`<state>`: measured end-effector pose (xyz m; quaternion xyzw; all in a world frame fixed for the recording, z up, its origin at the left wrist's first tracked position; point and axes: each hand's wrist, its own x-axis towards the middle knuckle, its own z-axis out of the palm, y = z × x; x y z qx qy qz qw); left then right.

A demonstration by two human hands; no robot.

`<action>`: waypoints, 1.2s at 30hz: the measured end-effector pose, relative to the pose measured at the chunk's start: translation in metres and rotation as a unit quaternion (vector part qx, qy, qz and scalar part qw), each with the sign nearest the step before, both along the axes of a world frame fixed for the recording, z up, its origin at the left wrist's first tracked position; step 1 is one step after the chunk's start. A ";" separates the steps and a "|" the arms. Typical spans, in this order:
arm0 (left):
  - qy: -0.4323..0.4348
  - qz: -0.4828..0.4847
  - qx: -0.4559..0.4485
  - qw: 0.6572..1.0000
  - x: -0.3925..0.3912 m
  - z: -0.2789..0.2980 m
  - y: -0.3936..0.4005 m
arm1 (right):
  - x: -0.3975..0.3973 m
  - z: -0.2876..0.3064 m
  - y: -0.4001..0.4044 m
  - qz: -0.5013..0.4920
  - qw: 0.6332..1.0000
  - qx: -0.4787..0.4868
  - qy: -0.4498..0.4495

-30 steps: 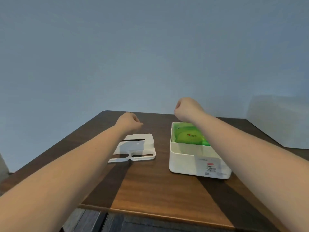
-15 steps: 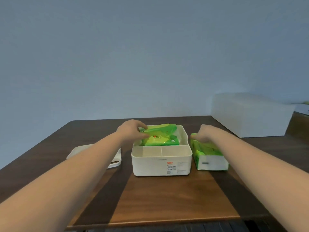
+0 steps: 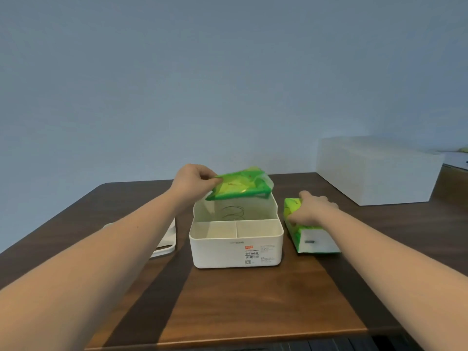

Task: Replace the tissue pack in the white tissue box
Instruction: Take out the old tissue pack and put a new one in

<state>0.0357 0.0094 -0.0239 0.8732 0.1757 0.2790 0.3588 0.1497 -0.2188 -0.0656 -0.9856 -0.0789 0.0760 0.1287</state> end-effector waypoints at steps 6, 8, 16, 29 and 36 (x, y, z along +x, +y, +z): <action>-0.072 0.090 0.013 0.993 0.013 0.010 0.026 | 0.013 0.020 -0.004 0.021 0.990 0.125 -0.057; -0.065 0.118 0.028 0.990 0.017 0.009 0.038 | 0.017 0.032 0.000 0.038 0.980 0.176 -0.084; 0.024 0.171 0.046 0.984 0.029 -0.020 0.076 | -0.001 0.081 0.031 0.230 0.935 0.212 -0.170; 0.127 0.136 0.041 0.982 0.045 -0.066 0.095 | -0.032 0.074 0.087 0.473 0.869 0.066 -0.131; 0.152 0.081 -0.007 0.985 0.044 -0.076 0.104 | -0.023 0.072 0.090 0.503 0.858 0.053 -0.087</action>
